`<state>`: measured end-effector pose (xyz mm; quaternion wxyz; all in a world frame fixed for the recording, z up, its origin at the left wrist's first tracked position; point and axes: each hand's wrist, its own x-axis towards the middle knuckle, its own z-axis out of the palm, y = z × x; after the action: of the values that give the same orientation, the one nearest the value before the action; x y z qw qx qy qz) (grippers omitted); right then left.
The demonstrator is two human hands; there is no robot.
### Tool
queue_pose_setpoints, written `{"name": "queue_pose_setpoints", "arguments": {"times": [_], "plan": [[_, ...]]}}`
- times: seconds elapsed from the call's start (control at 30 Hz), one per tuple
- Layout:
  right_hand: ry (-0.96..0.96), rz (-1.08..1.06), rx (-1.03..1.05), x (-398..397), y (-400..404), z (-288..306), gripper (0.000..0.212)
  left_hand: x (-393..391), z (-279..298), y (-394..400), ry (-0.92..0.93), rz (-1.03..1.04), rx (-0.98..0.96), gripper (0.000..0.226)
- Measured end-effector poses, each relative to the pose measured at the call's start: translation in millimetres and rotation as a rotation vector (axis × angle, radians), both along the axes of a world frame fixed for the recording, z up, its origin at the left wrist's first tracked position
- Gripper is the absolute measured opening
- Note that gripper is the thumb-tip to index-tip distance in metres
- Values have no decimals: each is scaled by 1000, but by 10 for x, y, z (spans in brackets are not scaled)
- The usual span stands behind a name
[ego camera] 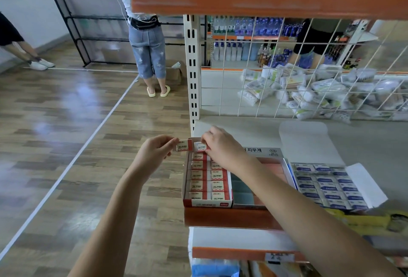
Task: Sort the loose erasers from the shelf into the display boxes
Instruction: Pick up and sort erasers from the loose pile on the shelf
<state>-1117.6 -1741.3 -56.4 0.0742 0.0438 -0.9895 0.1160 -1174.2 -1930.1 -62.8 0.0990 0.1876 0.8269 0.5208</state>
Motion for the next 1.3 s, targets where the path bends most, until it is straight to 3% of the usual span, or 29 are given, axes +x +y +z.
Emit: {"name": "queue_pose_setpoints", "arguments": {"times": [0.4,0.9,1.17,1.3], "plan": [[76,10,-43,-4,-24,-96,23,-8,-68,98,-131,65,97,16],[32,28,37,-45,-13,-211,16,26,-27,158,-121,58,91,18],[30,-28,-135,102,243,127,25,-19,109,184,108,-11,-122,12],[-123,-168,-128,182,539,348,35,-15,256,369,225,-89,-246,13]]}}
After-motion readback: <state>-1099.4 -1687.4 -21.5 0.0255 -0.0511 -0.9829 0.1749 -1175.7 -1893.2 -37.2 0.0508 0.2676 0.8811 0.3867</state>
